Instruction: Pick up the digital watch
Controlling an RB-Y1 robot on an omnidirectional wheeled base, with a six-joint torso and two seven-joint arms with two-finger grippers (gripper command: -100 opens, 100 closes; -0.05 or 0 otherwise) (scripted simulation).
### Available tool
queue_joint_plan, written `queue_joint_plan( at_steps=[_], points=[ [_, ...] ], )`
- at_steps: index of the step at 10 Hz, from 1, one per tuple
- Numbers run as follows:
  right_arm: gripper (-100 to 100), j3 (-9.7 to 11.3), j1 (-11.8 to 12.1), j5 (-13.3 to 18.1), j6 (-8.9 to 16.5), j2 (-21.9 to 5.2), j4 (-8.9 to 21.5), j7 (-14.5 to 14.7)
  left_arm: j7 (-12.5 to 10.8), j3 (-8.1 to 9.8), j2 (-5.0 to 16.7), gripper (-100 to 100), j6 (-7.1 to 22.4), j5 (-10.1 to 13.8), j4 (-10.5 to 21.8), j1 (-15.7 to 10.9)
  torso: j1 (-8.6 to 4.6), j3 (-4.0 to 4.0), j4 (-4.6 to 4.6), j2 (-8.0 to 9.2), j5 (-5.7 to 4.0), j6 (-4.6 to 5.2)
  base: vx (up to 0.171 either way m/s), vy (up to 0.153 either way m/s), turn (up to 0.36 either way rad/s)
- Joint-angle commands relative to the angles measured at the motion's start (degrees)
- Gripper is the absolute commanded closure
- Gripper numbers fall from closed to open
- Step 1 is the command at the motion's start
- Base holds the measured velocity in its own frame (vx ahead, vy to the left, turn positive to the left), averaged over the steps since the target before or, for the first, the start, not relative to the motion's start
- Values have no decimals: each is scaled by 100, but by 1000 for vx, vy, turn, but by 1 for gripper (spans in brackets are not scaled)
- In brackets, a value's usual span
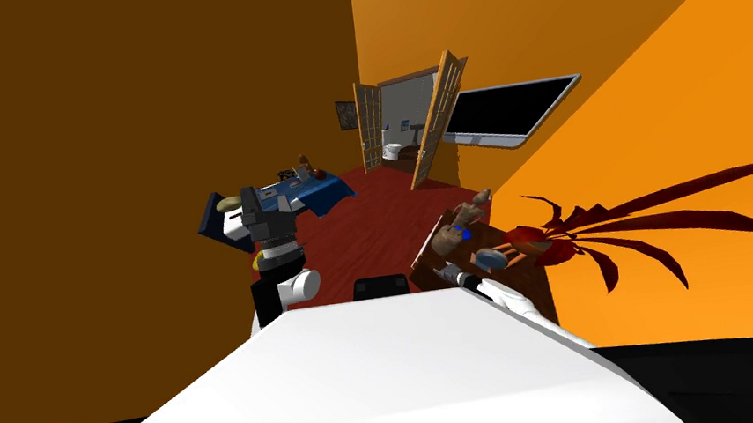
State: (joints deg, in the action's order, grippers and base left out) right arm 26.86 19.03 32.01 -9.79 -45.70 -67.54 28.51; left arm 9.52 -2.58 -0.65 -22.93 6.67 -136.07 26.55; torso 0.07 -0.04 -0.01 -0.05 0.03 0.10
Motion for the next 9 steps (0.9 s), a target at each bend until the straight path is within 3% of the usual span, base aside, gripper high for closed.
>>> queue_joint_plan(
  at_steps=[1,2,3,5,7,9],
  points=[
    [-100,-34,-56,40,-85,112,236,119,0,0,0,0,0,0,0,0,0,0,0,0,0,0,6,-4,-25],
    [-100,107,-101,105,-12,27,421,270,0,0,0,0,0,0,0,0,2,3,1,6,0,1,18,5,188],
    [-100,107,-101,105,-12,27,483,270,0,-1,0,0,0,0,0,-1,4,2,1,3,1,-4,20,-4,104],
    [-100,366,-187,214,120,-120,918,555,0,0,0,0,0,0,0,0,1,0,1,0,1,-3,30,-6,211],
    [-100,366,-187,214,120,-120,887,555,0,0,0,0,0,0,0,0,-2,-1,-1,-2,0,2,20,-10,29],
    [-100,485,-226,258,179,-183,1136,687,0,0,0,0,0,0,0,0,4,3,2,4,1,-2,12,0,116]
  ],
)
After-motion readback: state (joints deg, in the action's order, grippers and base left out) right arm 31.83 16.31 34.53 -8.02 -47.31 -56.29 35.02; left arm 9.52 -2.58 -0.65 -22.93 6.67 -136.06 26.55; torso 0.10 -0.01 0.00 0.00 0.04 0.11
